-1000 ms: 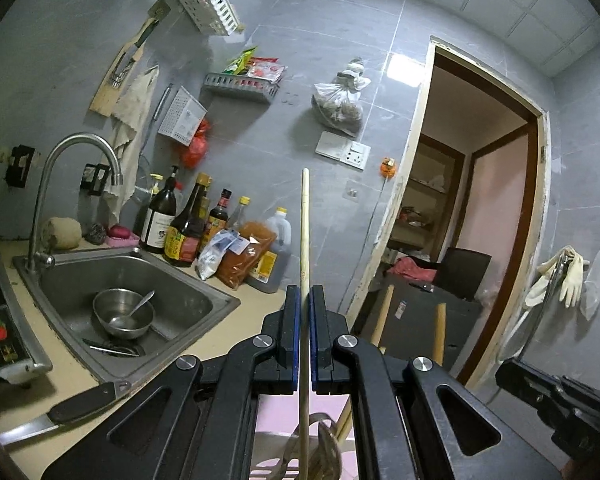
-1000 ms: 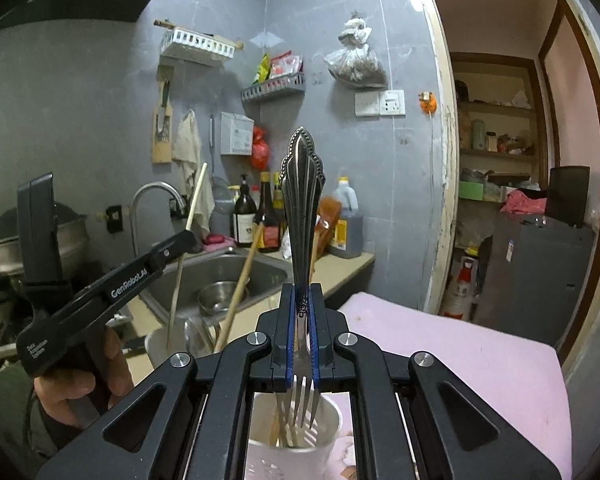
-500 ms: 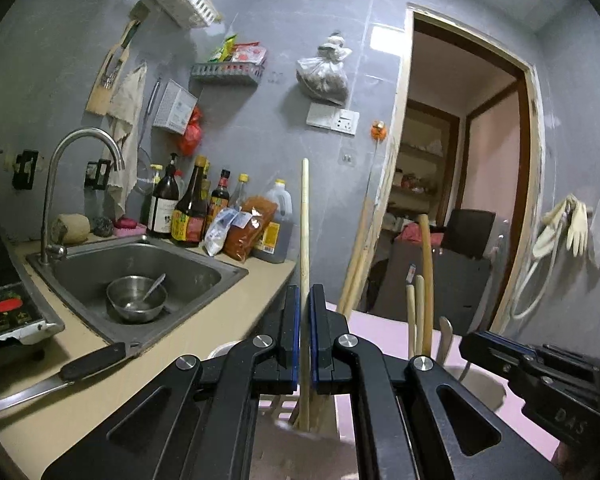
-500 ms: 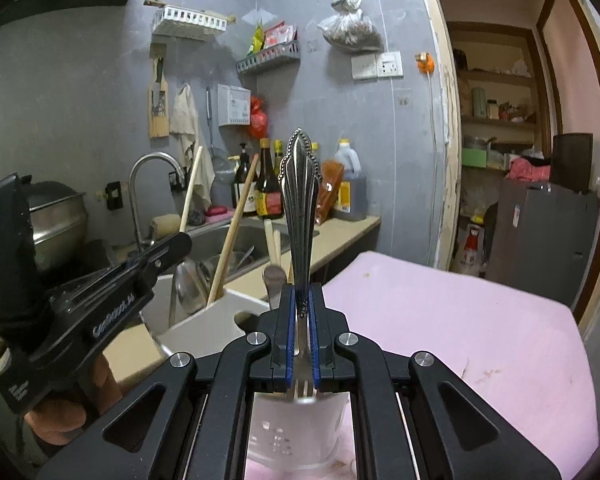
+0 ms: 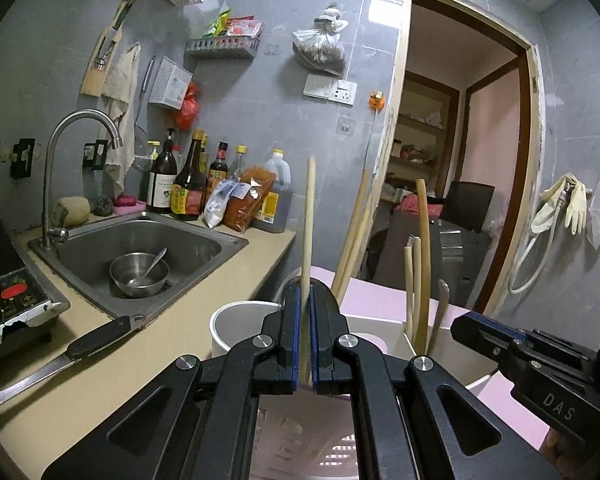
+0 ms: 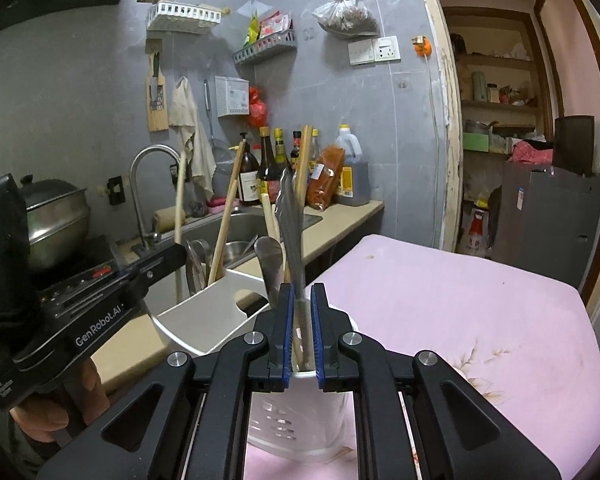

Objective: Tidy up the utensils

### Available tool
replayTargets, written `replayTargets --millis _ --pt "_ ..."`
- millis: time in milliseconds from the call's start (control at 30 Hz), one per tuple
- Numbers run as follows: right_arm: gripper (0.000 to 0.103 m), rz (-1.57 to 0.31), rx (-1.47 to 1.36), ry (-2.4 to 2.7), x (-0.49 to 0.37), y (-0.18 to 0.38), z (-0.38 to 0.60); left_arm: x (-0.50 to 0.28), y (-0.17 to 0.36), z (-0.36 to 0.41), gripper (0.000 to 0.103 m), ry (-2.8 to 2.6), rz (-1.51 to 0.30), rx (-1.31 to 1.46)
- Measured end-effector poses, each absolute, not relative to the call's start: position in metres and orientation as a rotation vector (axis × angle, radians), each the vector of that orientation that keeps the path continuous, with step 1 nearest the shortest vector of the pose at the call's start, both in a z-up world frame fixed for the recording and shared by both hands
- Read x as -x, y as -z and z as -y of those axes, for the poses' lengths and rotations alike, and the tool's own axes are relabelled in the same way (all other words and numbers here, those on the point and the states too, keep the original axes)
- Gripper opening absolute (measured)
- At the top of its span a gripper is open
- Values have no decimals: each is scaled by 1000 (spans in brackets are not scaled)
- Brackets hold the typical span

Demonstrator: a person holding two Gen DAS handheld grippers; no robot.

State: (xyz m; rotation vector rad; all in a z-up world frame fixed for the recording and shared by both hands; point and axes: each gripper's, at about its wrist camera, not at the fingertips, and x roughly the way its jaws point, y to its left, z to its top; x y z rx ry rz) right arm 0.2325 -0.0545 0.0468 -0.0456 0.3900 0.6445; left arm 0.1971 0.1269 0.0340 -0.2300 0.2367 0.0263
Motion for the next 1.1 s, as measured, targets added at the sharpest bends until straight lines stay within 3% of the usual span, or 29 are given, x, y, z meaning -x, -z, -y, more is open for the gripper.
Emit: replayTargets --millis 100,233,300,433,600,733,833,1000,1100 --pt "8 -386 44 -646 -232 -48 55 -196 -35 -126 3 -16 -249 231" --pt "21 -375 38 -644 -230 -49 56 -195 -37 -128 4 -6 -272 237" --pt "22 -370 36 -639 -229 -50 57 -195 -38 -129 5 -2 -280 243" --pt "27 -353 34 -624 -224 -53 62 -190 -40 -130 22 11 -284 258" --pt "42 -330 7 -597 -218 -57 73 -183 -45 -125 27 20 -288 255" --pt "54 -316 -24 -568 -211 -63 87 -174 -50 -121 49 31 -287 274" --pt "74 -292 -48 -538 -201 -69 101 -167 -55 -116 64 39 -284 281" --pt "86 -249 -43 -480 -179 -79 121 -154 -62 -104 93 64 -301 283" --pt "94 -236 -48 -449 -166 -82 136 -145 -66 -98 99 77 -301 292"
